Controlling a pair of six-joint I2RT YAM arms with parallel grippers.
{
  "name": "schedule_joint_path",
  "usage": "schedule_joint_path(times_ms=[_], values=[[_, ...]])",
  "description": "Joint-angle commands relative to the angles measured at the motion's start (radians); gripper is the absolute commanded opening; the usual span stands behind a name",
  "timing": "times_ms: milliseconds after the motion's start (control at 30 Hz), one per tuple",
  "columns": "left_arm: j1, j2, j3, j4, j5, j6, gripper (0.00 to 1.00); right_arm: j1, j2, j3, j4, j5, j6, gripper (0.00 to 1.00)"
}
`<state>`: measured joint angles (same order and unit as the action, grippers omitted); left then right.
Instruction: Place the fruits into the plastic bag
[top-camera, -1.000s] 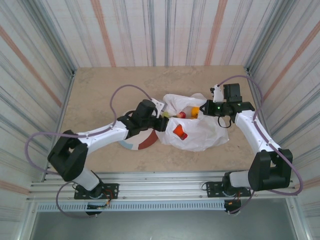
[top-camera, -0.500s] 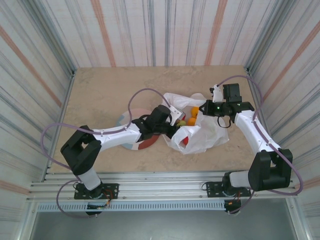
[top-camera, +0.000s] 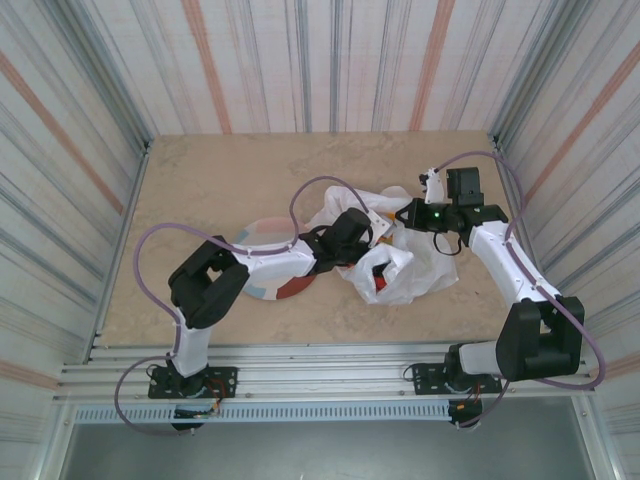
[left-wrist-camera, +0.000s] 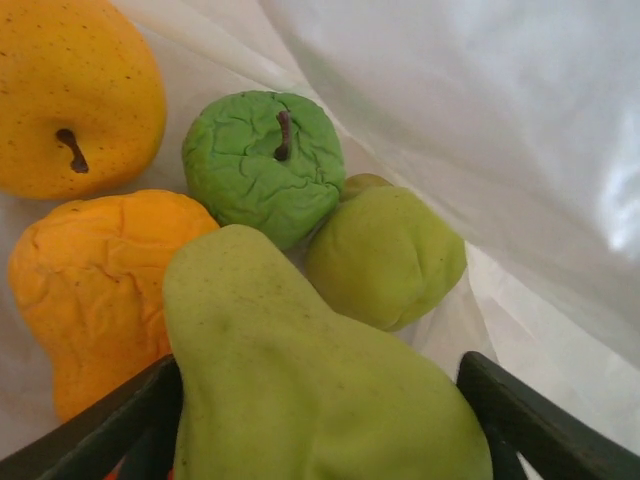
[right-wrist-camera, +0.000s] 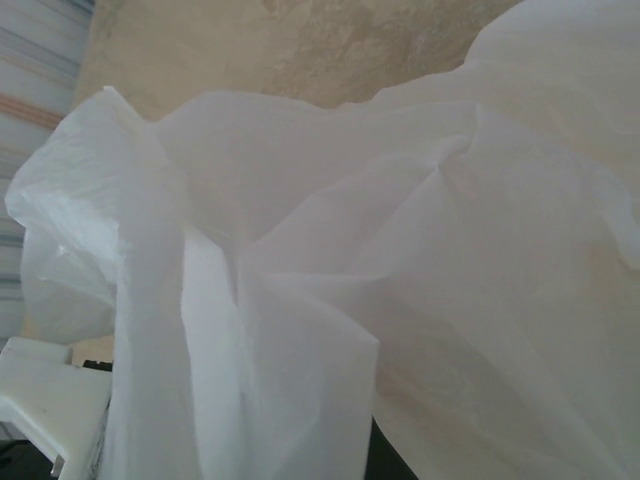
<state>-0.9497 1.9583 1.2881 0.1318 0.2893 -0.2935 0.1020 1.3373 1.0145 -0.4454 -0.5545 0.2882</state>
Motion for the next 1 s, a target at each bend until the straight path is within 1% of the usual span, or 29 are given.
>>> schedule_joint_path(times_ms=[0,167,500,733,833,967], values=[[-0.006,-0.009,0.017,0.034,0.015,-0.006,0.79,-0.013,-0.027,-0.017,-0.007,-0.01,0.016,0.0],[-0.003,-0.049,-0.012,0.029,-0.011,0.024,0.87,-0.018,-0.02,-0.02,-0.005,-0.015,0.014,0.0],[0.039,-0.155,-0.079,0.01,-0.041,0.069,0.92,-0.021,-0.02,-0.021,-0.009,-0.015,0.008,0.0],[0.082,-0.244,-0.141,-0.023,-0.057,0.104,0.91,-0.029,-0.018,-0.021,-0.019,-0.009,-0.003,0.0],[0.104,-0.3,-0.178,-0.046,-0.072,0.124,0.9,-0.036,-0.013,-0.022,-0.022,-0.008,-0.007,0.0],[0.143,-0.385,-0.237,-0.069,-0.06,0.153,0.86,-0.039,-0.004,-0.019,-0.022,-0.013,-0.009,0.0]])
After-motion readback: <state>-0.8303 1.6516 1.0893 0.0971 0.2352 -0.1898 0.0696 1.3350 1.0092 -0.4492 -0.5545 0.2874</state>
